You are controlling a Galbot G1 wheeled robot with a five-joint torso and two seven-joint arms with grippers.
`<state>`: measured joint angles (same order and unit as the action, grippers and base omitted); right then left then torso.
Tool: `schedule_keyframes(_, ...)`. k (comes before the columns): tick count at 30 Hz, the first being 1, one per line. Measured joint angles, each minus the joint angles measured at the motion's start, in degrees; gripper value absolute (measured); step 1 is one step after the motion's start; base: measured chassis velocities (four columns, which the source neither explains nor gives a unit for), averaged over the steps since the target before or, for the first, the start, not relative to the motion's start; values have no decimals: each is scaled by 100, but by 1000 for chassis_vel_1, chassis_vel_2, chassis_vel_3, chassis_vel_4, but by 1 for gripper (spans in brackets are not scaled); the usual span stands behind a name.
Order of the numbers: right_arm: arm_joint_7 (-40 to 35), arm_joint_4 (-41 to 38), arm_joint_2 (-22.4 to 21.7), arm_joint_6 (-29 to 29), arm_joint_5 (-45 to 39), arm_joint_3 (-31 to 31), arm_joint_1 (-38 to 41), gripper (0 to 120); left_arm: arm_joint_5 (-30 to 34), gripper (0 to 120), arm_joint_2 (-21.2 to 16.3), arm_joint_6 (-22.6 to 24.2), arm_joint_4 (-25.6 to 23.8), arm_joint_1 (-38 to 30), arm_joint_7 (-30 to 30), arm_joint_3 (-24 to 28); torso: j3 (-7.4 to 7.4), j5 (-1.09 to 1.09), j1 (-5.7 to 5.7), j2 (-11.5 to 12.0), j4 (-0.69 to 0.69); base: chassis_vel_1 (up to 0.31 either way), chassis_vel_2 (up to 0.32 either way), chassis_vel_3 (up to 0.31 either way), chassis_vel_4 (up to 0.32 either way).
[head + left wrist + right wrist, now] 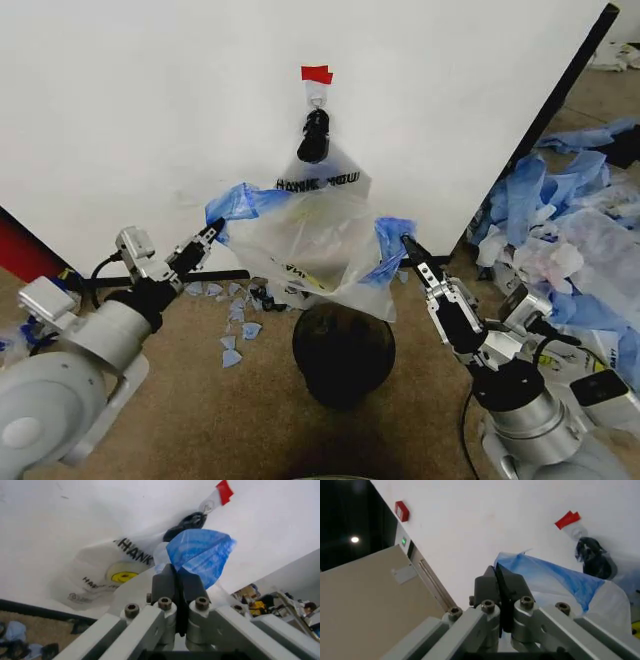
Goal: Pick up the garbage bag from the wall and place it over the trash bin.
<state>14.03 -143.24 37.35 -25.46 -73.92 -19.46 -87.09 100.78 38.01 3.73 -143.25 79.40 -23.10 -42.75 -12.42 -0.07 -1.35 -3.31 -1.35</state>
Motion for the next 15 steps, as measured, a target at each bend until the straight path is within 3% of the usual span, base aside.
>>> schedule_keyframes(9, 197, 0, -40, 0, -100, 20, -14, 0, 265, 0, -99, -22, 0, 2, 108, -87, 0, 0, 0, 0, 0, 0, 0, 0, 0)
schedule_keyframes(15, 89, 0, 4, 39, -70, 19, -135, 0, 269, 0, 111, 12, 1, 21, 124, 170, 1, 0, 0, 0, 0, 0, 0, 0, 0)
